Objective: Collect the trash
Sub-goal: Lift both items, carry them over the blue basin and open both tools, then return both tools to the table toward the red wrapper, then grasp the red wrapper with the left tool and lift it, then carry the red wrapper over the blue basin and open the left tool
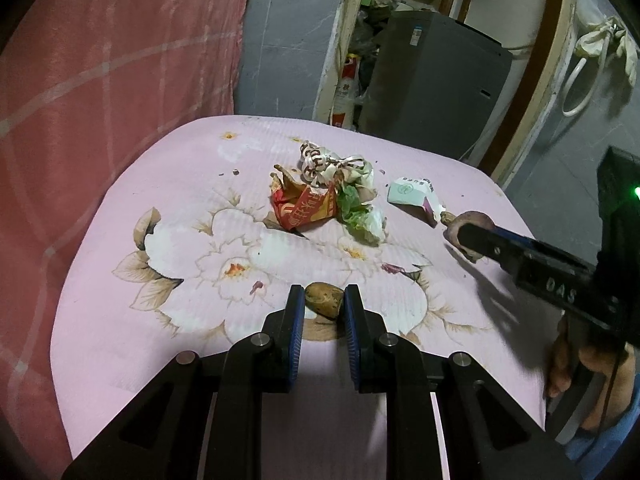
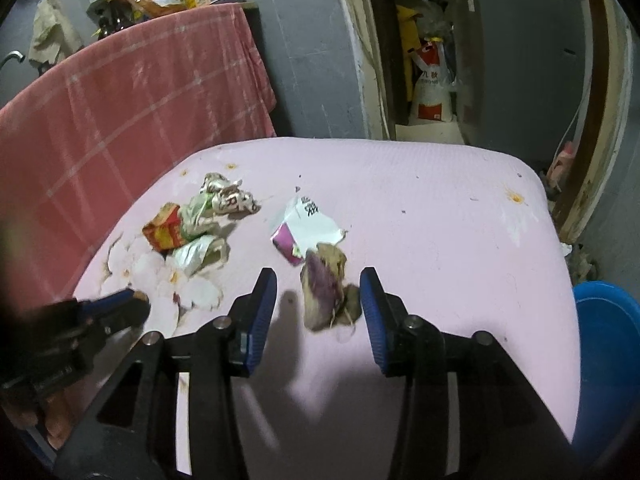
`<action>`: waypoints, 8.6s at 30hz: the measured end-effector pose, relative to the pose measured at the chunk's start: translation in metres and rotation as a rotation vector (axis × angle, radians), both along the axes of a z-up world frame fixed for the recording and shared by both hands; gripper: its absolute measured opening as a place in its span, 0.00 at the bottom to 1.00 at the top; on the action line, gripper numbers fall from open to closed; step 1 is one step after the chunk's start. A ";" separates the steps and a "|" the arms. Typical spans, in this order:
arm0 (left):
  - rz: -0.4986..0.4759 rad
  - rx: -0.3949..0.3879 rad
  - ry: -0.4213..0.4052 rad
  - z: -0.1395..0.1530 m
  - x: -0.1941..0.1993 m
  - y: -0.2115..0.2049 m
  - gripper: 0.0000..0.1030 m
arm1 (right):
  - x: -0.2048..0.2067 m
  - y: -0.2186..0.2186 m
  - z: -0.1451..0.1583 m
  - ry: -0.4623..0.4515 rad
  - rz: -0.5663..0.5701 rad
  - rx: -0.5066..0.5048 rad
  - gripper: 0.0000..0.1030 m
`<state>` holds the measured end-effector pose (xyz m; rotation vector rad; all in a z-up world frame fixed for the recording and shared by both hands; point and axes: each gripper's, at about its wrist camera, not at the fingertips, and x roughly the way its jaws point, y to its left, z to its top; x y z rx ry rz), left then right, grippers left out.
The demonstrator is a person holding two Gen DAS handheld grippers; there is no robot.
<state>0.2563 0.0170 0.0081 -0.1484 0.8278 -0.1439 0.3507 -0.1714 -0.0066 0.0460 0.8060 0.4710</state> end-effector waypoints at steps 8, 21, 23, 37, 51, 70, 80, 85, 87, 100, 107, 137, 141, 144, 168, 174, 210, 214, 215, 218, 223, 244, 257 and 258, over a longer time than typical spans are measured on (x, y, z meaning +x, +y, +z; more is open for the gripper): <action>0.005 -0.008 -0.007 0.000 -0.002 0.001 0.16 | -0.013 0.005 0.001 -0.044 0.026 -0.022 0.15; 0.022 -0.037 -0.286 0.041 -0.040 -0.008 0.16 | -0.073 -0.029 0.036 -0.331 0.015 0.088 0.15; 0.017 -0.028 -0.341 0.050 -0.047 -0.015 0.16 | -0.084 -0.035 0.045 -0.399 -0.004 0.102 0.15; -0.077 -0.061 -0.617 0.102 -0.067 -0.096 0.16 | -0.150 -0.112 0.098 -0.705 -0.222 0.218 0.15; -0.282 -0.179 -0.526 0.108 -0.043 -0.209 0.16 | -0.166 -0.219 0.092 -0.657 -0.531 0.285 0.15; -0.385 -0.210 -0.158 0.054 0.025 -0.266 0.16 | -0.118 -0.257 0.047 -0.333 -0.687 0.167 0.15; -0.377 -0.190 -0.060 0.035 0.035 -0.268 0.38 | -0.107 -0.263 0.037 -0.260 -0.695 0.168 0.17; -0.341 -0.184 -0.059 0.037 0.037 -0.260 0.42 | -0.108 -0.261 0.039 -0.271 -0.701 0.153 0.22; -0.320 -0.185 -0.082 0.041 0.035 -0.252 0.49 | -0.109 -0.259 0.041 -0.284 -0.706 0.158 0.30; -0.115 -0.109 -0.314 0.077 0.004 -0.162 0.84 | -0.127 -0.213 0.074 -0.511 -0.648 0.155 0.86; -0.006 -0.085 -0.414 0.096 -0.020 -0.100 0.96 | -0.136 -0.164 0.090 -0.631 -0.484 0.199 1.00; 0.124 0.173 -0.423 0.045 -0.046 0.023 0.98 | -0.099 -0.019 0.069 -0.589 -0.055 0.031 1.00; 0.095 0.151 -0.268 0.028 -0.018 0.026 0.98 | -0.076 -0.011 0.051 -0.435 -0.030 -0.057 1.00; 0.090 0.134 -0.196 0.019 -0.003 0.028 0.98 | -0.063 -0.009 0.037 -0.337 -0.017 -0.087 1.00; 0.006 0.076 -0.073 0.004 0.060 0.007 0.47 | -0.007 -0.008 -0.008 0.015 0.002 -0.105 0.44; 0.009 0.052 -0.046 0.001 0.059 0.010 0.24 | -0.008 -0.006 -0.008 0.011 0.008 -0.112 0.37; -0.048 0.007 -0.432 0.070 -0.074 -0.047 0.19 | -0.117 -0.052 0.065 -0.503 -0.003 0.071 0.07; -0.073 0.004 -0.485 0.083 -0.075 -0.064 0.19 | -0.130 -0.069 0.080 -0.586 -0.043 0.116 0.07; -0.077 0.003 -0.493 0.086 -0.076 -0.067 0.19 | -0.134 -0.074 0.082 -0.602 -0.054 0.130 0.07; -0.094 -0.011 -0.509 0.091 -0.073 -0.075 0.19 | -0.143 -0.085 0.089 -0.652 -0.096 0.155 0.07; -0.134 -0.033 -0.562 0.106 -0.073 -0.098 0.19 | -0.161 -0.110 0.103 -0.751 -0.195 0.161 0.07; -0.402 -0.153 -0.407 0.103 -0.019 -0.229 0.20 | -0.146 -0.226 0.084 -0.587 -0.605 0.101 0.07; -0.436 -0.148 -0.157 0.058 0.019 -0.259 0.20 | -0.116 -0.262 0.048 -0.327 -0.681 0.142 0.08; -0.439 -0.148 -0.149 0.056 0.021 -0.262 0.20 | -0.116 -0.263 0.047 -0.318 -0.682 0.144 0.08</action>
